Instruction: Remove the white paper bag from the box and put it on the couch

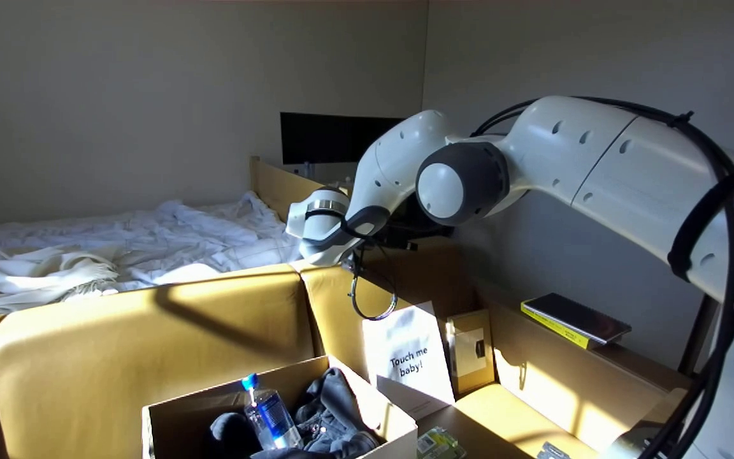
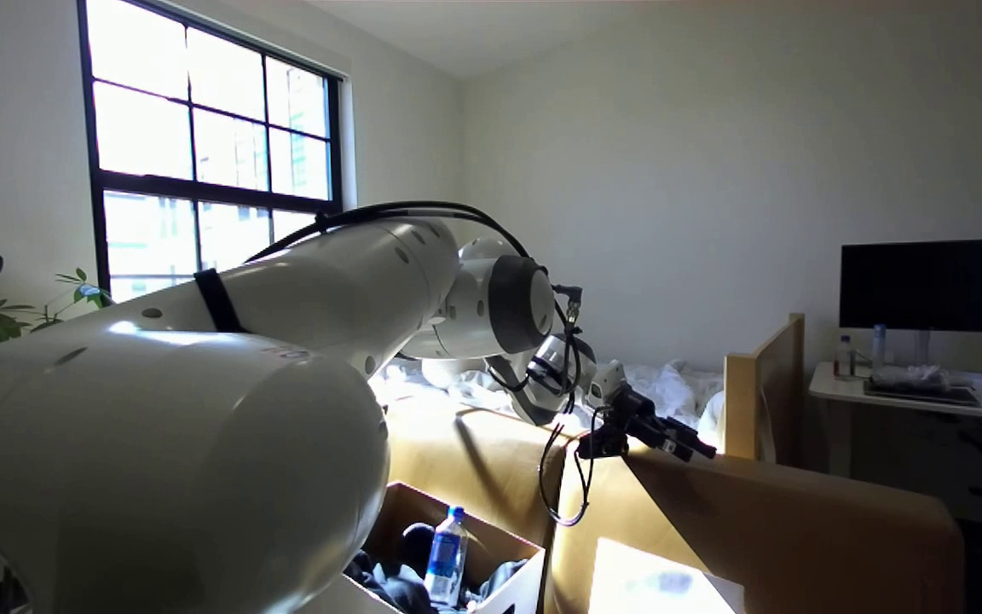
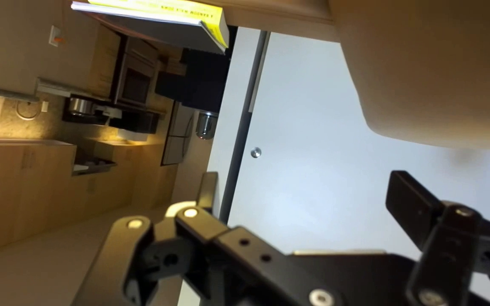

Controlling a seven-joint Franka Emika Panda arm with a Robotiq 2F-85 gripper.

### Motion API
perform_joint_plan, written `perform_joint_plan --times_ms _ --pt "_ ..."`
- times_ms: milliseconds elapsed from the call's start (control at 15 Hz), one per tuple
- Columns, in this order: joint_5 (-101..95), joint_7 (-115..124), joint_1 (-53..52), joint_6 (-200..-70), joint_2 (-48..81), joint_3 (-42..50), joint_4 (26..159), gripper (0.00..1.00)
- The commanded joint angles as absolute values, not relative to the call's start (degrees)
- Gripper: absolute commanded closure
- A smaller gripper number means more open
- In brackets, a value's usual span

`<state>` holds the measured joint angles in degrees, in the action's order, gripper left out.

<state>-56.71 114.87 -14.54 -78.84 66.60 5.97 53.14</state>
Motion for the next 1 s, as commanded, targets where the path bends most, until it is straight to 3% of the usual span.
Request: perform_joint_plan --times_ms 0,333,733,933 --pt "-58.74 116.24 -15.65 -82.42 60.17 6.07 61.34 0.0" --pt "-67.93 113.46 -19.89 -80.12 50.55 8.74 71.19 0.0" --pt "-74.63 119.95 -19.15 -84.68 38.06 3.06 83.01 0.0" --pt "-73.45 113.35 -17.85 -86.36 39.75 -0.31 85.37 0.0"
